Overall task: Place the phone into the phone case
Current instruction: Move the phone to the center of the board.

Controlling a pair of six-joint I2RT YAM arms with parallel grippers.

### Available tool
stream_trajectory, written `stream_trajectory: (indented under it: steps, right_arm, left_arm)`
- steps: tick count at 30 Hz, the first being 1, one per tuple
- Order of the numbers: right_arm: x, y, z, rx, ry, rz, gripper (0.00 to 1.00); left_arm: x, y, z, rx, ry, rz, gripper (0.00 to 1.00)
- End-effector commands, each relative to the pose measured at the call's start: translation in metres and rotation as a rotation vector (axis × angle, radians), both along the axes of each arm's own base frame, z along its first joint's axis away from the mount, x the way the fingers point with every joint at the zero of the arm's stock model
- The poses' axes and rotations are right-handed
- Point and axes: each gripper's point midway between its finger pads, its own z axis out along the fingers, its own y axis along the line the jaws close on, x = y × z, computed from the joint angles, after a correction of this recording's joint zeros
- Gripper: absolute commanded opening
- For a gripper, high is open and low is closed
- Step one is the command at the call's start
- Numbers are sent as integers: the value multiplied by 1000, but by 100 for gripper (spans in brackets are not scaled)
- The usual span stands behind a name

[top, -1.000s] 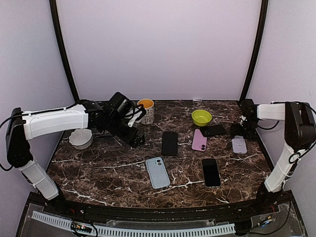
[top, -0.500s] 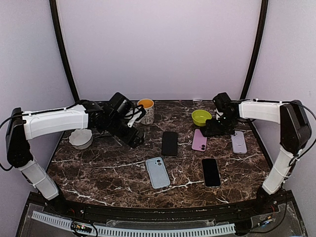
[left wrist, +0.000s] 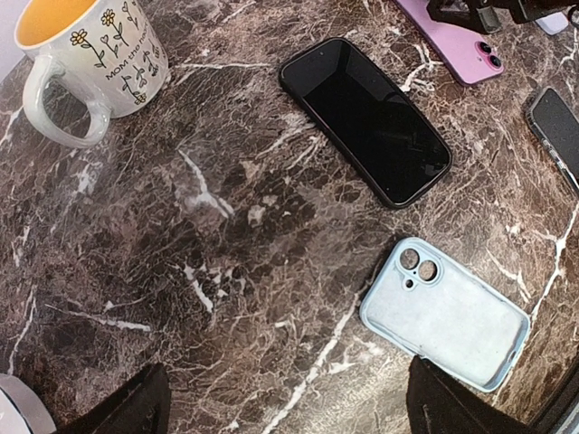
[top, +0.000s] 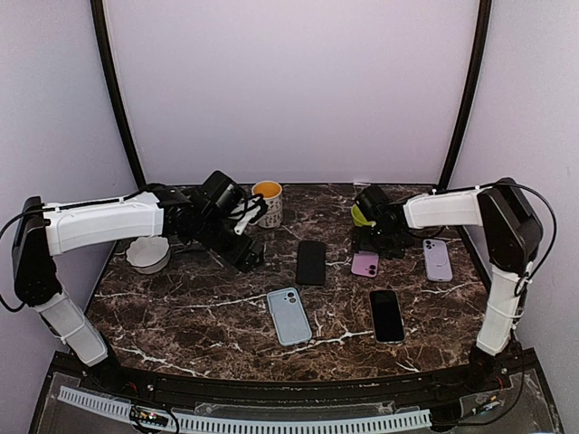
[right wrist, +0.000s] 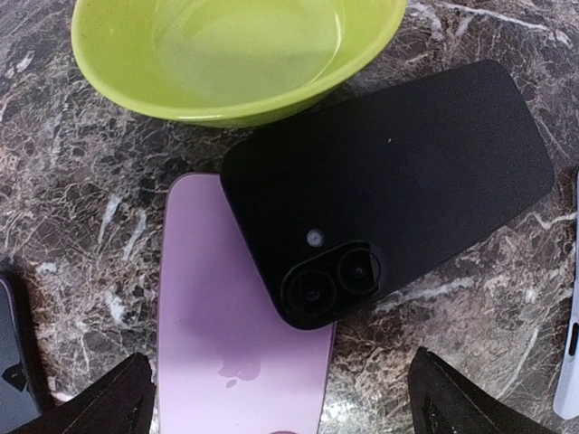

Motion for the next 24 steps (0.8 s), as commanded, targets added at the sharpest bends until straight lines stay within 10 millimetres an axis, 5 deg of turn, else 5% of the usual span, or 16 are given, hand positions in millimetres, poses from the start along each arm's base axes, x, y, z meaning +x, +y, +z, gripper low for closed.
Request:
stream_trajectory:
  steps: [1,12,24]
  right_arm:
    - [8,7,2,-105,-46,-33,98]
    - [-4,15,-30,-94,30,4,96]
    - [-40,27,-52,-30,163,140,62]
  left_arm:
    - [-6,5,-9,34,30,-9,93]
    - [-6,7,-14,52,41,-6,92]
    - [-6,6,-13,47,41,-11,92]
